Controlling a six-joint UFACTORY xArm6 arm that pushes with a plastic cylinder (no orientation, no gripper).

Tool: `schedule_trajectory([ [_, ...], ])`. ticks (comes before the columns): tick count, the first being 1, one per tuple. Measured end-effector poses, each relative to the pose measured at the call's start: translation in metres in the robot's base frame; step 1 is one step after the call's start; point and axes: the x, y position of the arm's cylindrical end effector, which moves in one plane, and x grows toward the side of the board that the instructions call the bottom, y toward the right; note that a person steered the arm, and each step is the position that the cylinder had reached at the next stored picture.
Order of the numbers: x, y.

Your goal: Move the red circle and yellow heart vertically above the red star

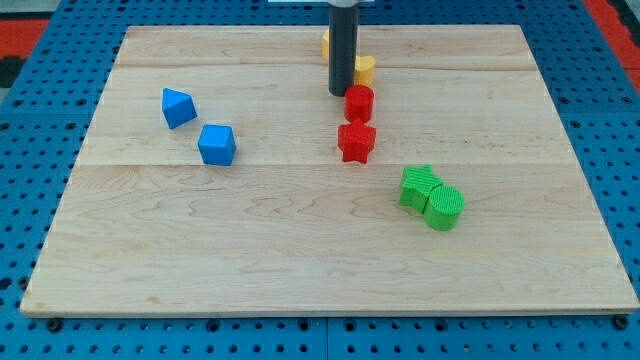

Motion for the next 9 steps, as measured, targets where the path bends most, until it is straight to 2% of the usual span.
schedule_trajectory([
  [1, 0.001, 0.003],
  [2, 0.011, 0.062],
  [3, 0.029, 0.109],
  [4, 0.071, 0.102],
  [5, 0.057, 0.073],
  [6, 0.021, 0.045],
  [7, 0.028, 0.083],
  [8, -0.010, 0.099],
  [9, -0.032, 0.088],
])
